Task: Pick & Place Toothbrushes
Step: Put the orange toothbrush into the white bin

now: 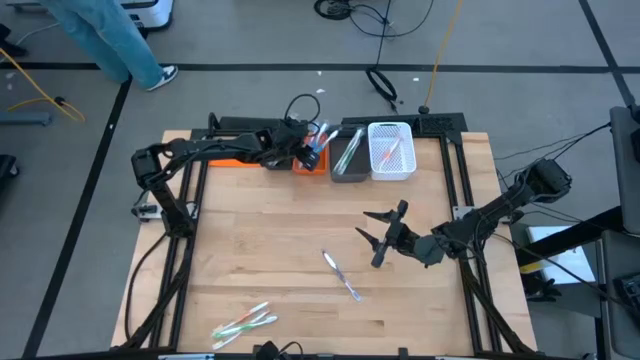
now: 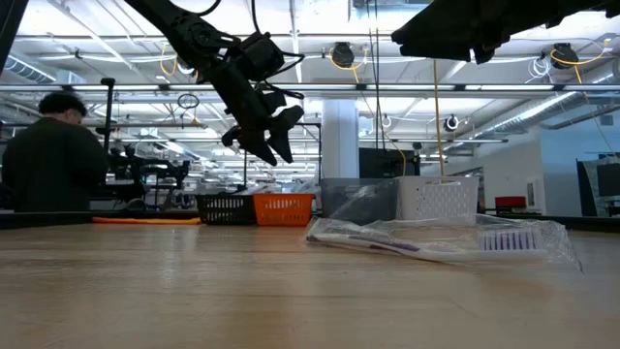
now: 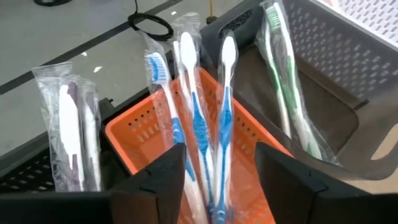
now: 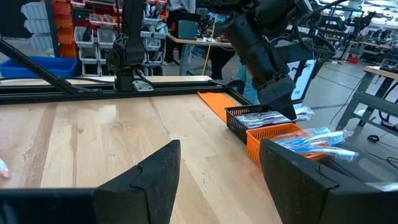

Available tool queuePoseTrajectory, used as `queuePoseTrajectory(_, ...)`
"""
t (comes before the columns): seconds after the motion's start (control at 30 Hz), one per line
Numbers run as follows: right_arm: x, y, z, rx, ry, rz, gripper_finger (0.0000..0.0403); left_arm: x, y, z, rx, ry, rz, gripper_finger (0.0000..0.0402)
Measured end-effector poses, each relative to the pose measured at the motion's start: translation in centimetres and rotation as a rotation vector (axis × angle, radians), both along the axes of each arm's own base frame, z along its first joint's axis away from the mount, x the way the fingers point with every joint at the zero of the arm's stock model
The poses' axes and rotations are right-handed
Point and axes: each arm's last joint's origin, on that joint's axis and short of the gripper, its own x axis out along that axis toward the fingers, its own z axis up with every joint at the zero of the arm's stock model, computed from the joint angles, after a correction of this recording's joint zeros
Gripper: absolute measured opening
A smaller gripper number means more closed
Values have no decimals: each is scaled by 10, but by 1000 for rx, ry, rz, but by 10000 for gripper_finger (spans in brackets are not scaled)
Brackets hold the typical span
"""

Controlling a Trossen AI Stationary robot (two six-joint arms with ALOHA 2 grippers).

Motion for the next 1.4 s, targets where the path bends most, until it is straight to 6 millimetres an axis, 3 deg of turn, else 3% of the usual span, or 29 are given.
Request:
queuePoseTrajectory(0.23,0,0,0,0,2,0,212,1,-10,-1,-100,4,-141,200)
queuePoseTrajectory(0.43,0,0,0,0,3,0,212,-4,-45,-11,-273,164,-348,200)
queuePoseTrajectory(0.63,0,0,-1,-3,8,1,212,-10,-103,-17,-368,402,-475,200)
queuePoseTrajectory(0.93,0,0,-1,-5,12,0,212,-13,-209,-16,-354,514,-636,200)
queuePoseTrajectory(1.2,0,0,-1,-7,14,0,212,-39,-298,-17,-388,553,-717,200)
queuePoseTrajectory(1.4,0,0,-1,-7,14,0,212,-65,-348,-18,-418,535,-660,200)
